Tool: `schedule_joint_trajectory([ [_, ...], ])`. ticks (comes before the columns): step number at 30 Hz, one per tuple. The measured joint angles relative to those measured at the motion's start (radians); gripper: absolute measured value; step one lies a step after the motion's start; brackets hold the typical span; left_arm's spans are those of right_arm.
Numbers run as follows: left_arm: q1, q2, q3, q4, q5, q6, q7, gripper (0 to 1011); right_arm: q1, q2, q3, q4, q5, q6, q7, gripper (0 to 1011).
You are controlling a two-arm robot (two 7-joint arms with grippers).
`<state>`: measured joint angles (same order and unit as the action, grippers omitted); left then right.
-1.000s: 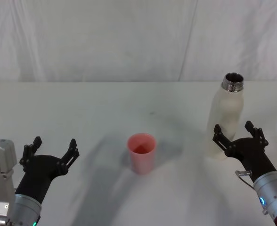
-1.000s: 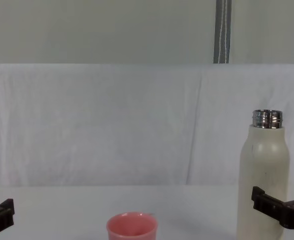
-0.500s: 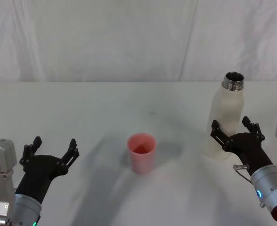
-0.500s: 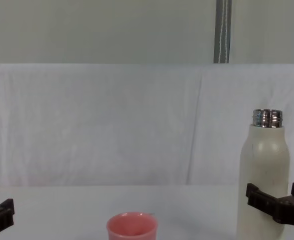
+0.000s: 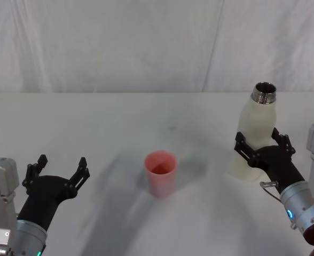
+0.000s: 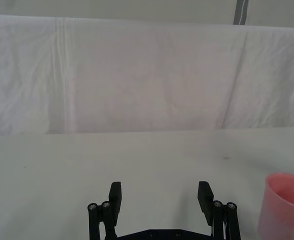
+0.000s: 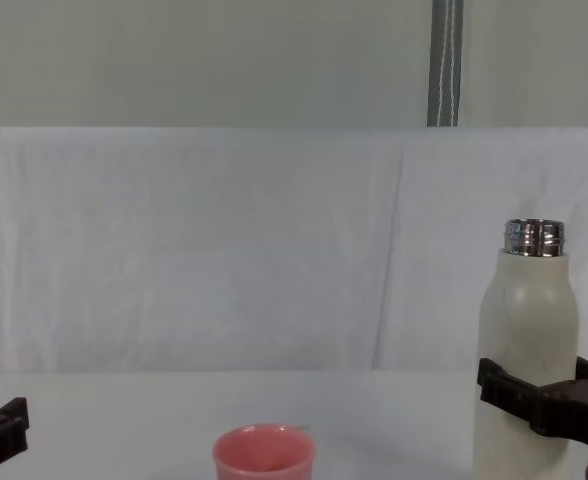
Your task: Grasp the thermos with one hand and pour water into the cup lid.
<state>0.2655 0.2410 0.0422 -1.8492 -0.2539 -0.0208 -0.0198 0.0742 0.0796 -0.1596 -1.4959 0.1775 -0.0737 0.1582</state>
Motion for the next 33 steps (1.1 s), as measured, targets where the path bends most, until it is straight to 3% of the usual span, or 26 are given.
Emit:
schedule_joint_trajectory([
  [33, 0.000, 0.000, 0.000, 0.000, 0.000, 0.000, 0.000, 1001, 0.082, 0.007, -0.021, 0.088, -0.015, 0.016, 0.010, 1003],
])
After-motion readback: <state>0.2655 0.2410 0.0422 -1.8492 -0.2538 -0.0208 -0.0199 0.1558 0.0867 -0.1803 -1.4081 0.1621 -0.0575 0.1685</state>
